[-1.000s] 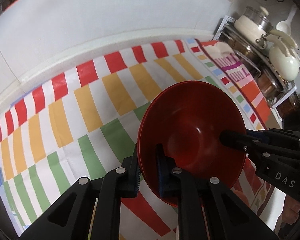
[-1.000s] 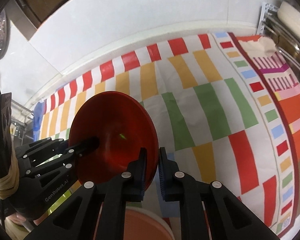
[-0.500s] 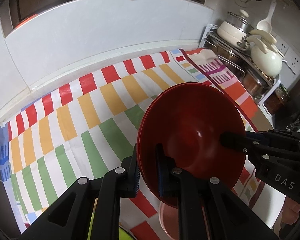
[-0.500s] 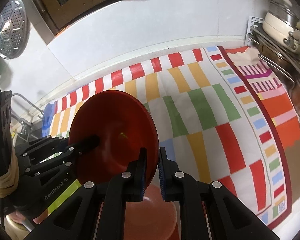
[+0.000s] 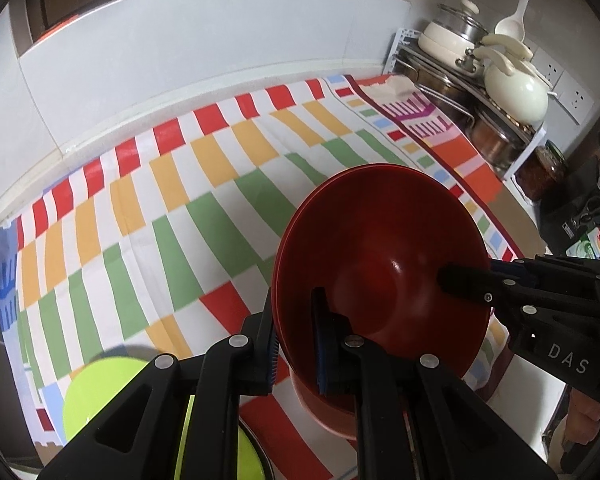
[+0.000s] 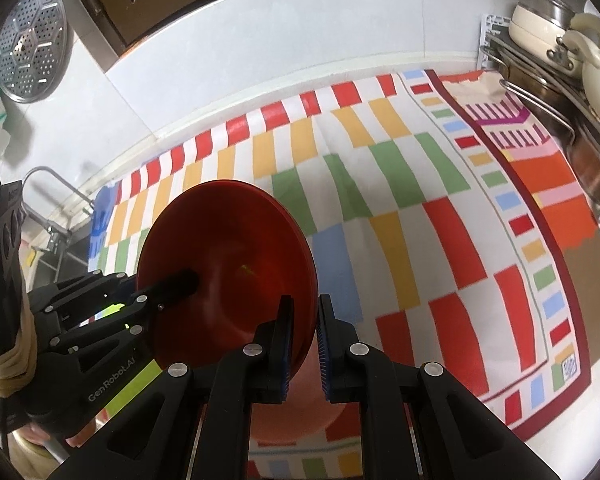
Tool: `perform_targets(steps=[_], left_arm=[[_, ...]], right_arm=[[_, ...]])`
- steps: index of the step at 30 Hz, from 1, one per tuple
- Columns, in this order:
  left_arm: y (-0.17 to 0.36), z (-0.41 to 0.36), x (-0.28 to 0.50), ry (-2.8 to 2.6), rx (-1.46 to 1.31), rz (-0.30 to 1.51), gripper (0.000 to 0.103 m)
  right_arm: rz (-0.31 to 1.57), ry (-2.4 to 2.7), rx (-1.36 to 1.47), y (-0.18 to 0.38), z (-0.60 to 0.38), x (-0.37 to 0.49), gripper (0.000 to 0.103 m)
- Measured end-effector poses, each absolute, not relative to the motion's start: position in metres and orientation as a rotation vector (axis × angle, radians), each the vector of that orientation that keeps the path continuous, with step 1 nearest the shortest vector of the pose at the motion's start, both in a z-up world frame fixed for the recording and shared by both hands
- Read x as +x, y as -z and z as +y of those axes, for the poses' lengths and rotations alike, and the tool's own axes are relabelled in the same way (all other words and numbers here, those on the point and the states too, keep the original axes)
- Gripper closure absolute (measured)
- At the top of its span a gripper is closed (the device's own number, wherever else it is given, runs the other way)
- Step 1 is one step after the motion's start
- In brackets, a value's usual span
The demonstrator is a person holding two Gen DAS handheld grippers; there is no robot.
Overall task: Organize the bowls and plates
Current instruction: 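Lift the red bowl with both grippers and carry it toward the stack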
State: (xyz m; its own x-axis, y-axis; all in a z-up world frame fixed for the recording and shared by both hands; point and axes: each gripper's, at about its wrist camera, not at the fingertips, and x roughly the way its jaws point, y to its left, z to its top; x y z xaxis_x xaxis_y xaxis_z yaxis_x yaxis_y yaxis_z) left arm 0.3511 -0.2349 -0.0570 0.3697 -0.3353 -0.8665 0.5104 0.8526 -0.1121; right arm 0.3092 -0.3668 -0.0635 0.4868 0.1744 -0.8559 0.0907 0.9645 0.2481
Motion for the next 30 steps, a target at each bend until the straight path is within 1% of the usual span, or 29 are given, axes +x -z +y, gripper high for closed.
perform_targets(steps=[17, 30], left_arm=[[0.083, -0.234, 0.324, 0.560, 0.202, 1.144, 0.088], [0.089, -0.237, 0.316, 0.547, 0.250, 1.136, 0.087]], right_arm=[[1.162, -0.062, 0.261, 0.092, -0.365, 0.282, 0.090], [1.201, -0.075, 0.234, 0.105, -0.361, 0.278, 0.089]])
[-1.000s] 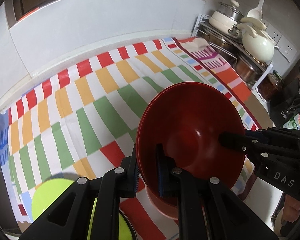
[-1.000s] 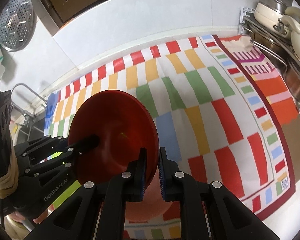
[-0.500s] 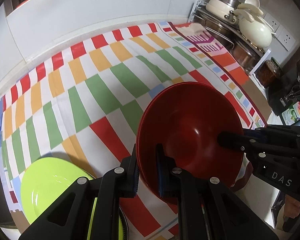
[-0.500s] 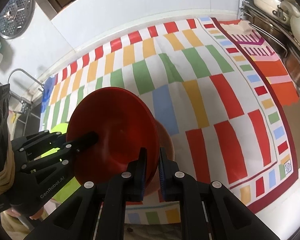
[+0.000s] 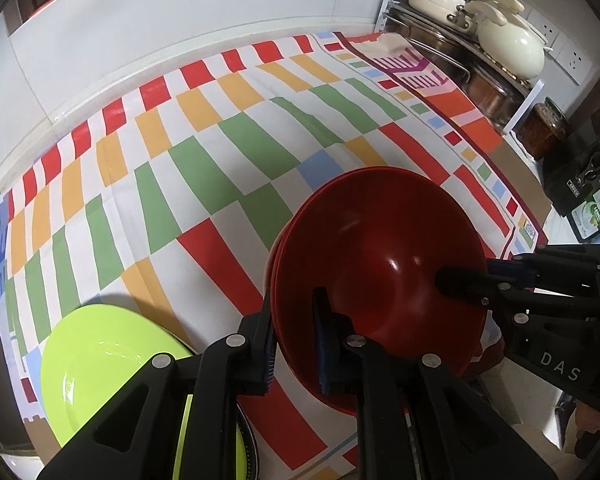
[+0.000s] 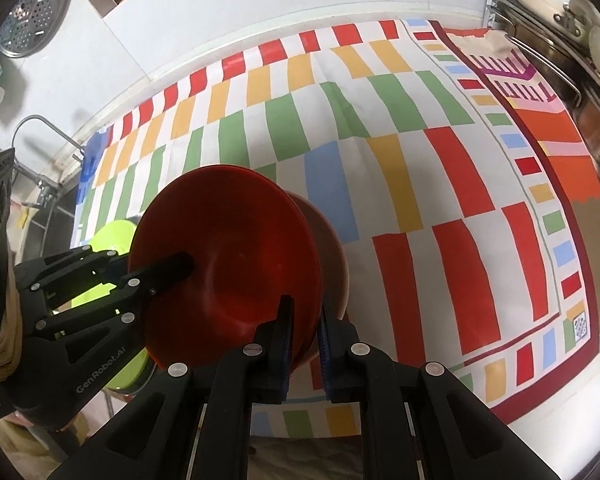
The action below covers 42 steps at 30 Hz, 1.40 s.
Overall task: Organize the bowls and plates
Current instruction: 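Lift the red bowl with both grippers and carry it toward the stack, then lower the red bowl into the pink bowl and open both grippers, then close both grippers on the rims of the nested bowls, then lift the nested bowls with both grippers and carry them over the green plate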
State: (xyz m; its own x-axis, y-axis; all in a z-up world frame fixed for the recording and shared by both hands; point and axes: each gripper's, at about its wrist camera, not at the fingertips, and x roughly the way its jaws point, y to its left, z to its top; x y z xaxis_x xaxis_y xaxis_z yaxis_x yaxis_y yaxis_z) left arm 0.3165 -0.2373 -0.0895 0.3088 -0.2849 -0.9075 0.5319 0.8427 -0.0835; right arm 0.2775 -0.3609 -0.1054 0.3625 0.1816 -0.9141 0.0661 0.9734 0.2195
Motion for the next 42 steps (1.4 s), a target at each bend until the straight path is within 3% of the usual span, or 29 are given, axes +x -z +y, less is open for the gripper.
perform_targets(steps=[5, 7, 8, 9, 17, 34, 40, 42], left_arm=[[0.090, -0.237, 0.318, 0.555, 0.241, 1.140, 0.078], [0.088, -0.238, 0.317, 0.545, 0.252, 1.130, 0.069], [0.086, -0.238, 0.316, 0.539, 0.258, 1.119, 0.065], [0.085, -0.237, 0.316, 0.536, 0.262, 1.111, 0.065], [0.080, -0.232, 0.316, 0.530, 0.239, 1.099, 0.052], [0.120, -0.236, 0.331, 0.506, 0.148, 1.234, 0.052], [0.131, -0.238, 0.333, 0.505, 0.108, 1.285, 0.062], [0.134, -0.239, 0.333, 0.508, 0.096, 1.301, 0.065]], right_arm=[[1.202, -0.056, 0.198, 0.108, -0.360, 0.276, 0.089], [1.203, -0.055, 0.199, 0.107, -0.361, 0.276, 0.081], [1.200, -0.054, 0.201, 0.106, -0.362, 0.275, 0.072], [1.194, -0.052, 0.205, 0.105, -0.363, 0.275, 0.068], [1.099, 0.000, 0.168, 0.088, -0.364, 0.271, 0.059], [1.158, 0.005, 0.383, 0.138, -0.383, 0.283, 0.056], [1.207, -0.026, 0.434, 0.152, -0.384, 0.286, 0.057], [1.214, -0.036, 0.443, 0.155, -0.384, 0.286, 0.063]])
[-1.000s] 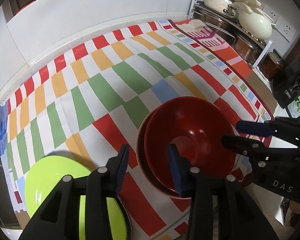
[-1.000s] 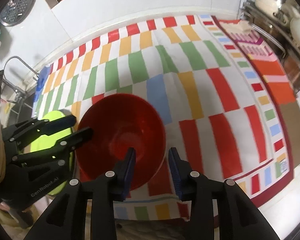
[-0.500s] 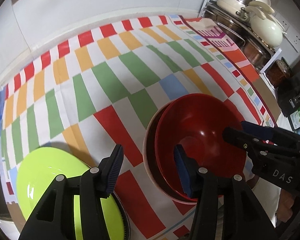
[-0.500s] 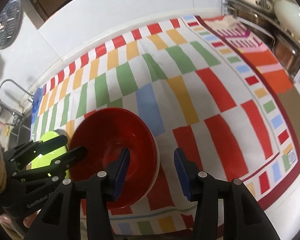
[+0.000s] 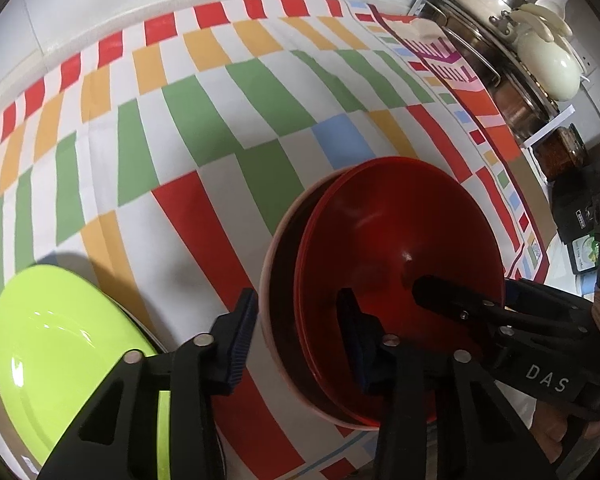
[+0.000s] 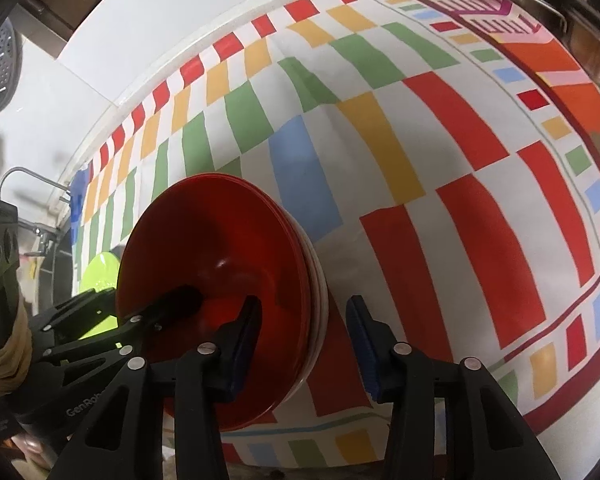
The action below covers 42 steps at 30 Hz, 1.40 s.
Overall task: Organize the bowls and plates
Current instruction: 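Lift the nested bowls with both grippers and carry them over the green plate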
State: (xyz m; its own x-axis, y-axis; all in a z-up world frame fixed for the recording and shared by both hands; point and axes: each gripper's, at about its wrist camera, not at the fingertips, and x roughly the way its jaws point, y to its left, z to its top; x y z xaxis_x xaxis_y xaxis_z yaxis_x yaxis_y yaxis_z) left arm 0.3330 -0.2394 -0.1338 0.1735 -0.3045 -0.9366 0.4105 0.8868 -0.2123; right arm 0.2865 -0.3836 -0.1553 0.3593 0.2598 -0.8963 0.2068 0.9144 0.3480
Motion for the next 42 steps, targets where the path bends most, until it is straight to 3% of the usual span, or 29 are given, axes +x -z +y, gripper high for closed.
perform_targets(steps=[6, 25, 42], left_arm=[[0.140, -0.239, 0.334, 0.488, 0.051, 1.331, 0.068], [0.121, -0.217, 0.319, 0.334, -0.050, 1.308, 0.067], [0.075, -0.115, 0.295, 0.262, -0.111, 1.178, 0.067]], right_arm=[[1.258, -0.065, 0.455, 0.166, -0.382, 0.291, 0.074], [1.298, -0.148, 0.440, 0.153, -0.373, 0.299, 0.077], [1.205, -0.249, 0.336, 0.111, -0.280, 0.299, 0.077]])
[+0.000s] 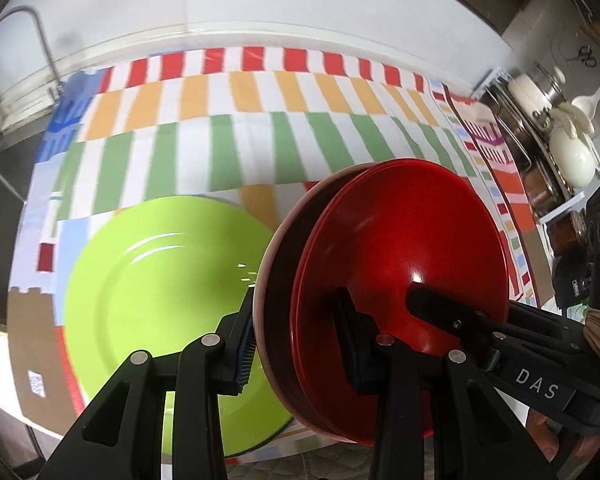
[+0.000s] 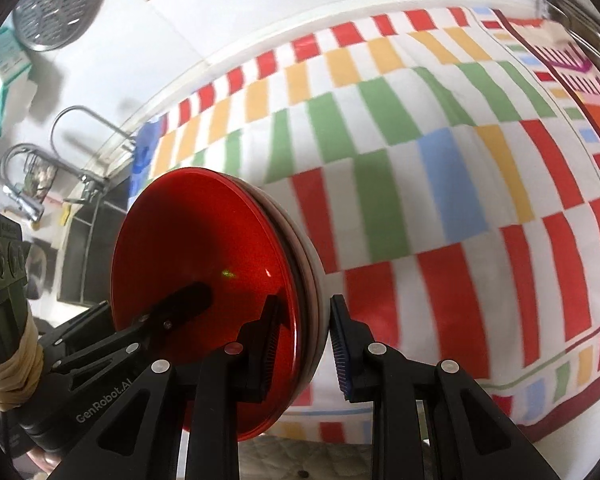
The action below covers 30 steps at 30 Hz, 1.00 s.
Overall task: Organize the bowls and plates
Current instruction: 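Lift the nested bowls with both grippers and carry them over the green plate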
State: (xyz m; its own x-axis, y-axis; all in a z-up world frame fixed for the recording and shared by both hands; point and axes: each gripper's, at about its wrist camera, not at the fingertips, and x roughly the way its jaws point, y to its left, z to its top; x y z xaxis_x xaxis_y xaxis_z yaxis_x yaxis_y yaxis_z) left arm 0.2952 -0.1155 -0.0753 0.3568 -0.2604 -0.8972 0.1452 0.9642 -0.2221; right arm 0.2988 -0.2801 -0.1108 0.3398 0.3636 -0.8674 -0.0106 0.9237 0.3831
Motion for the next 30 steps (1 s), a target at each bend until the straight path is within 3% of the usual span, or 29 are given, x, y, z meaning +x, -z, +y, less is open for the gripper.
perform_targets(steps=[14, 30], left_arm=[[0.084, -0.028, 0.273, 0.148, -0.181, 1.176, 0.067], [0.115, 0.003, 0.285, 0.109, -0.214, 1.243, 0.067]], right_arm=[[1.237, -0.367, 0.255, 0.115, -0.192, 0.294, 0.077], [1.335, -0.402, 0.221, 0.147, -0.150, 0.310, 0.077]])
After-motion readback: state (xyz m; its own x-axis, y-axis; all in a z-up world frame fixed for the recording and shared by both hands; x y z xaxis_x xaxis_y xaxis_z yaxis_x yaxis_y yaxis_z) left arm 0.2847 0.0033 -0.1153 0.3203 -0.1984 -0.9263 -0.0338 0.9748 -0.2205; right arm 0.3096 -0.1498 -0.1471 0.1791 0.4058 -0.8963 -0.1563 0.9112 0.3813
